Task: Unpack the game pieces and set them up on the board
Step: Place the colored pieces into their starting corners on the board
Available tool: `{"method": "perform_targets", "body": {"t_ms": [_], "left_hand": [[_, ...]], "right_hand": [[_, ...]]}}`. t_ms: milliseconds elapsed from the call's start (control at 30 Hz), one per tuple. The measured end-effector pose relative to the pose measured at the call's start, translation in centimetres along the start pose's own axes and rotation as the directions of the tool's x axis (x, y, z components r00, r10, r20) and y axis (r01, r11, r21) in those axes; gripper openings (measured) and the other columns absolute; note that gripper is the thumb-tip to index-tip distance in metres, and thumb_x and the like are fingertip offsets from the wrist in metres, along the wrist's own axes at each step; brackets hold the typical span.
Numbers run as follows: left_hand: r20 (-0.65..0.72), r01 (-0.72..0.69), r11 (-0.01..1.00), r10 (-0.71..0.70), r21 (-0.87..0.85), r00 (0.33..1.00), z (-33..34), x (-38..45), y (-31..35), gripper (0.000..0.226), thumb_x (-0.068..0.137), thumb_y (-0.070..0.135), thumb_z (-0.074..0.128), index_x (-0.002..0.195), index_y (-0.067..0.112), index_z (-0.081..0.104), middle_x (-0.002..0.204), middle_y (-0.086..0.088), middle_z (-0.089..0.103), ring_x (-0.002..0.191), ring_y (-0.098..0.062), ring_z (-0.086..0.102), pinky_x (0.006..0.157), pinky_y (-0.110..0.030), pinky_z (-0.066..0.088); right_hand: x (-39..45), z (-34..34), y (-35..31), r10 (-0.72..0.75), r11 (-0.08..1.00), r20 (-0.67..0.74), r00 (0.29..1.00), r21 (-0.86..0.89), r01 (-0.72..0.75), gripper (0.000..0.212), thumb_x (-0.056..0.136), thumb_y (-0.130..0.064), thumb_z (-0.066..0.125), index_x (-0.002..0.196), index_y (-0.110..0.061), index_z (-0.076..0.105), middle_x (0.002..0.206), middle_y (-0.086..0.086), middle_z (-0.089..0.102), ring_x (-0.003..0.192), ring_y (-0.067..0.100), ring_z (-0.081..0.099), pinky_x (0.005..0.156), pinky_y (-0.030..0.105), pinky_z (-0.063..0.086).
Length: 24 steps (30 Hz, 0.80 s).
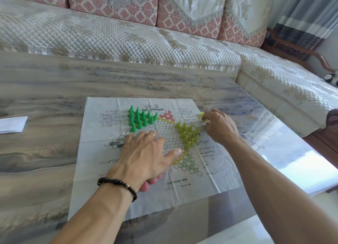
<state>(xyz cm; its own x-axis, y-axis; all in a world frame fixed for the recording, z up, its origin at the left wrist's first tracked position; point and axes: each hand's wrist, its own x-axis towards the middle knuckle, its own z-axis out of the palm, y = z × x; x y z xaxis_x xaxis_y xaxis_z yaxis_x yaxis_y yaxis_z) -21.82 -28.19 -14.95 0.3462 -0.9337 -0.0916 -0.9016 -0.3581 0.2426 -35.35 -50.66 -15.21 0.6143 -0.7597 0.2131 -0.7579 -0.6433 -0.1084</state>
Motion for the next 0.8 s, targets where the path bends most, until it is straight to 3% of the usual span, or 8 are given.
{"method": "perform_targets", "body": {"t_ms": [133, 267, 367, 533, 600, 700, 800], "left_hand": [[0.001, 0.001, 1.0, -0.001, -0.012, 1.0, -0.1, 0.0, 0.1, 0.063, 0.084, 0.079, 0.018, 0.097, 0.03, 0.057, 0.11, 0.006, 0.058, 0.107, -0.017, 0.05, 0.103, -0.049, 0.034], [0.001, -0.004, 1.0, 0.004, -0.018, 1.0, -0.1, -0.1, 0.1, 0.064, 0.084, 0.078, 0.018, 0.097, 0.03, 0.058, 0.111, 0.006, 0.06, 0.104, -0.017, 0.053, 0.101, -0.047, 0.038], [-0.001, -0.003, 1.0, 0.003, -0.012, 1.0, -0.1, -0.1, 0.1, 0.065, 0.084, 0.078, 0.018, 0.102, 0.029, 0.058, 0.116, 0.003, 0.059, 0.107, -0.018, 0.052, 0.102, -0.047, 0.037], [-0.006, -0.01, 1.0, 0.01, 0.008, 1.0, 0.0, -0.1, 0.0, 0.07, 0.084, 0.077, 0.016, 0.114, 0.027, 0.056, 0.132, 0.001, 0.05, 0.12, -0.02, 0.044, 0.106, -0.047, 0.033], [-0.007, -0.012, 1.0, 0.012, 0.004, 1.0, 0.0, -0.1, -0.1, 0.067, 0.084, 0.077, 0.018, 0.109, 0.028, 0.057, 0.129, 0.001, 0.053, 0.118, -0.019, 0.046, 0.104, -0.046, 0.034], [-0.007, -0.012, 1.0, 0.012, 0.001, 1.0, 0.0, -0.1, -0.1, 0.065, 0.084, 0.077, 0.019, 0.104, 0.028, 0.058, 0.124, 0.002, 0.055, 0.115, -0.019, 0.047, 0.102, -0.046, 0.036], [-0.009, -0.008, 1.0, 0.008, 0.004, 1.0, 0.0, 0.0, -0.1, 0.063, 0.085, 0.077, 0.02, 0.101, 0.029, 0.058, 0.123, 0.002, 0.056, 0.114, -0.019, 0.048, 0.102, -0.046, 0.037]], "right_hand": [[-0.2, -0.2, 0.5, 0.024, 1.0, 0.008, 1.0, -0.019, -0.024, 0.019, 0.091, -0.014, 0.051, 0.102, -0.018, 0.066, 0.107, 0.002, 0.061, 0.093, 0.029, 0.058, 0.074, 0.036, 0.047], [-0.4, -0.6, 0.4, 0.092, 0.995, 0.035, 0.995, -0.025, -0.092, 0.018, 0.087, -0.008, 0.049, 0.077, -0.008, 0.064, 0.094, 0.009, 0.063, 0.082, 0.032, 0.059, 0.072, 0.041, 0.052], [-0.4, -1.1, 0.2, 0.137, 0.99, 0.048, 0.989, 0.023, -0.138, 0.014, 0.083, -0.007, 0.052, 0.082, -0.009, 0.066, 0.087, 0.01, 0.068, 0.079, 0.031, 0.062, 0.07, 0.043, 0.056], [-1.7, -1.2, -0.3, 0.23, 0.893, -0.088, 0.969, 0.416, -0.174, 0.006, 0.082, -0.022, 0.069, 0.086, -0.02, 0.067, 0.092, -0.002, 0.06, 0.082, 0.017, 0.057, 0.072, 0.03, 0.044], [-2.5, -1.0, -0.2, 0.277, 0.844, -0.108, 0.955, 0.501, -0.189, 0.005, 0.079, -0.021, 0.072, 0.078, -0.022, 0.068, 0.075, -0.007, 0.057, 0.07, 0.011, 0.054, 0.066, 0.027, 0.041], [-3.6, -0.9, 0.0, 0.252, 0.814, -0.073, 0.965, 0.555, -0.17, 0.013, 0.078, -0.019, 0.074, 0.067, -0.022, 0.068, 0.056, -0.012, 0.057, 0.051, 0.0, 0.049, 0.056, 0.018, 0.043], [-4.3, -0.7, -0.1, 0.179, 0.841, -0.038, 0.983, 0.525, -0.133, 0.01, 0.08, -0.02, 0.075, 0.071, -0.021, 0.07, 0.061, -0.012, 0.063, 0.051, -0.006, 0.053, 0.051, 0.008, 0.042]]}}
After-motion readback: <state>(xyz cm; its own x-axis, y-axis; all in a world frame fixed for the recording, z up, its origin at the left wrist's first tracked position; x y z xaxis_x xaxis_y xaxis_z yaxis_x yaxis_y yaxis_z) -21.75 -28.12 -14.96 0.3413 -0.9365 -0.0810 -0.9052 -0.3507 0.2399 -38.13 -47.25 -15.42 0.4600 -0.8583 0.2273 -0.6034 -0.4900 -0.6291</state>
